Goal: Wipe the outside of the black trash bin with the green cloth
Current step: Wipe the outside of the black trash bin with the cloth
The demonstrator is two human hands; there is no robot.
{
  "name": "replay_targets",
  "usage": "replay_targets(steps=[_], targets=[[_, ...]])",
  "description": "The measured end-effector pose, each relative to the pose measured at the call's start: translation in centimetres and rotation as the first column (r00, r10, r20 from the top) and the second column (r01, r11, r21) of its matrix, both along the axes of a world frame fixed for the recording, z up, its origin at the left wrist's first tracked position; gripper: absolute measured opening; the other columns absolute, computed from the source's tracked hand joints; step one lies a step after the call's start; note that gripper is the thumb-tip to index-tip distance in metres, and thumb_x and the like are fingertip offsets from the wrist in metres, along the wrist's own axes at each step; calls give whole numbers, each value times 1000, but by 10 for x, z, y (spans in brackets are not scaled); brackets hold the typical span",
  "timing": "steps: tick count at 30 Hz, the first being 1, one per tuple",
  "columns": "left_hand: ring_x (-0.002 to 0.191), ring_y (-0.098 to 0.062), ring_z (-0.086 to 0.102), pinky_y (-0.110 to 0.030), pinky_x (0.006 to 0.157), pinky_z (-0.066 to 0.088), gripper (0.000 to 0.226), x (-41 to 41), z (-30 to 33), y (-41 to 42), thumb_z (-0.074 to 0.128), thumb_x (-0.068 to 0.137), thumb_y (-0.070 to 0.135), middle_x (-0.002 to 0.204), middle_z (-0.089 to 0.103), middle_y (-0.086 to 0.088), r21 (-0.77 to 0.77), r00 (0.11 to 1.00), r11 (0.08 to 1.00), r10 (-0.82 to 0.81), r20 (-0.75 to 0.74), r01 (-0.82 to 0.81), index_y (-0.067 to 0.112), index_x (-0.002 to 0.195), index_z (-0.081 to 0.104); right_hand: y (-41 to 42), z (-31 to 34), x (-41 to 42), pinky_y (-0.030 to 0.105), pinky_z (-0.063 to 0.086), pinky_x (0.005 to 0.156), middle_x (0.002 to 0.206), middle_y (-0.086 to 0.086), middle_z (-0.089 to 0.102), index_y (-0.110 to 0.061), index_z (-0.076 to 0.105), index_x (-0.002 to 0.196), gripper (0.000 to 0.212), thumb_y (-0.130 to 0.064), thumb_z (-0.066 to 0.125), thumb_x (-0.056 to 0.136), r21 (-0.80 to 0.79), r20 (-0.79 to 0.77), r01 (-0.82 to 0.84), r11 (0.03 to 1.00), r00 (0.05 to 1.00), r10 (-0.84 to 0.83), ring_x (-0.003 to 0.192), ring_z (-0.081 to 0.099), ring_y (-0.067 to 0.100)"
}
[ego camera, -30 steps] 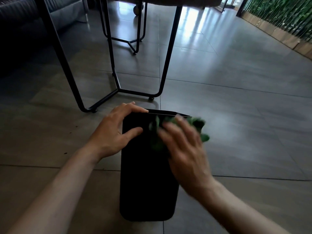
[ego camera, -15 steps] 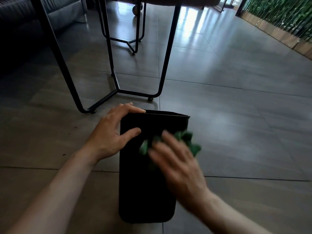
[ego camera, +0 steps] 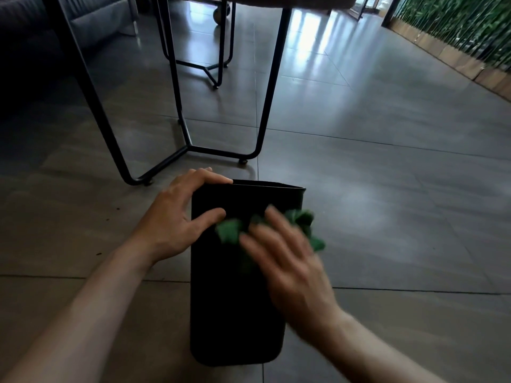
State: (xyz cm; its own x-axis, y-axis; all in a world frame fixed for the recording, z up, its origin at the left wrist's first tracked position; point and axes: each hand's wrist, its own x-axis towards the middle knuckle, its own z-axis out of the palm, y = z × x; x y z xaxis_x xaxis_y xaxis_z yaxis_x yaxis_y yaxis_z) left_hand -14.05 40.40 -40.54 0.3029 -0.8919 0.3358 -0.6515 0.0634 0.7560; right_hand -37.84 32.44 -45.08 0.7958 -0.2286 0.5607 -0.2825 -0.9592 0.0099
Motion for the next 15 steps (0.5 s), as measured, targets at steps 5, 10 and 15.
replay_targets(steps=[5, 10, 15], targets=[[140, 1, 43, -33, 115, 36, 43, -3, -1, 0, 73, 83, 32, 130, 58, 22, 3, 1000, 1000, -3, -2, 3, 46, 121, 58, 34, -44, -47, 42, 50, 108, 135, 0, 68, -25, 66, 132, 35, -16, 39, 112, -139, -290, -287, 948, 927, 238, 151, 37, 34], [140, 4, 42, -34, 115, 35, 48, 0, -1, 0, 77, 85, 21, 130, 58, 23, 16, 1000, 1000, -3, -11, 3, 47, 121, 58, -21, 20, -8, 54, 43, 115, 145, 13, 57, -13, 59, 143, 43, -9, 61, 100, 128, 55, 79, 989, 995, -86, 154, 32, 35], [139, 1, 44, -39, 117, 37, 48, -1, 2, 1, 78, 85, 17, 129, 61, 15, 10, 1000, 1000, 5, -16, -5, 43, 121, 59, -10, 4, -8, 55, 41, 116, 143, 14, 59, -12, 61, 140, 35, -13, 48, 108, 80, 53, 32, 996, 998, -36, 154, 32, 36]])
